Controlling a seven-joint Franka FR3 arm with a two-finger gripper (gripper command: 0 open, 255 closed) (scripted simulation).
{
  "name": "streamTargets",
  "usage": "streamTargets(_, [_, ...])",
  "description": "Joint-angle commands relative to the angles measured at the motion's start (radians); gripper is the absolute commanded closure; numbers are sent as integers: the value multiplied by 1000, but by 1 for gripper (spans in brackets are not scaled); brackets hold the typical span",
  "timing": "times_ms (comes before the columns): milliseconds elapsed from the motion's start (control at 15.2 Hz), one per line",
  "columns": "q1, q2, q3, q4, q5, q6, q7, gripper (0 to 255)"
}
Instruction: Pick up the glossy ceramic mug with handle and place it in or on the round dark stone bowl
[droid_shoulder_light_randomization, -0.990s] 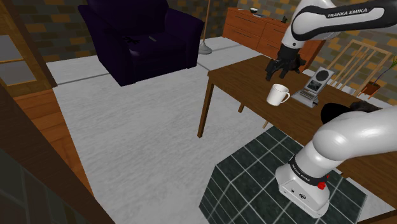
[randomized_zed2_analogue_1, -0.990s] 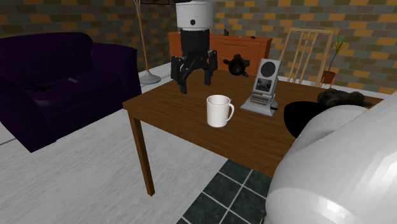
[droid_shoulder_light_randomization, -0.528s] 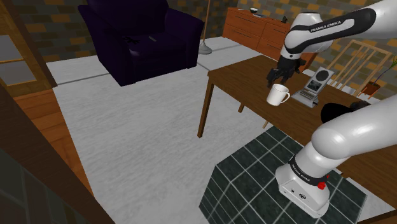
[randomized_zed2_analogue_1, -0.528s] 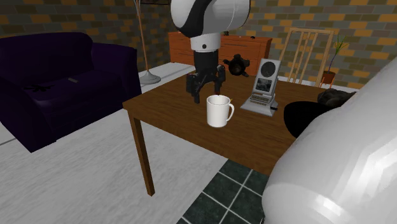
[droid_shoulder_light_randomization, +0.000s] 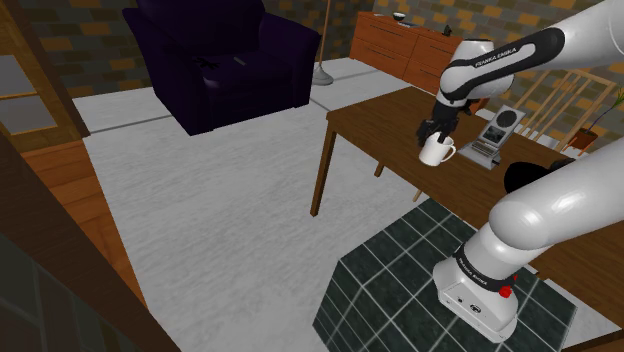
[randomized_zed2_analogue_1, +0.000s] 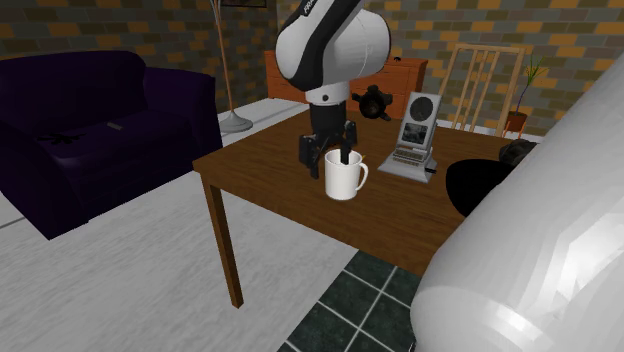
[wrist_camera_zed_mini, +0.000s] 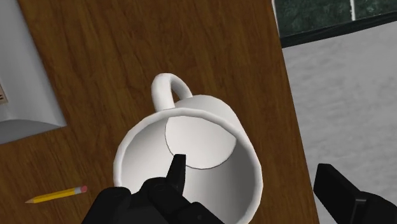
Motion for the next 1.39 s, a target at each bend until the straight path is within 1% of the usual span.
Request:
streamTargets(0, [-2, 11, -5, -16, -2, 27, -2, 0])
streamTargets(462, [-2, 11, -5, -16, -2, 27, -2, 0])
streamTargets(528, [-2, 11, -5, -16, -2, 27, -2, 255])
streamTargets(1122, [-2, 11, -5, -16, -2, 27, -2, 255])
streamTargets(1320, [-3, -18, 2, 4, -4, -21, 0, 255])
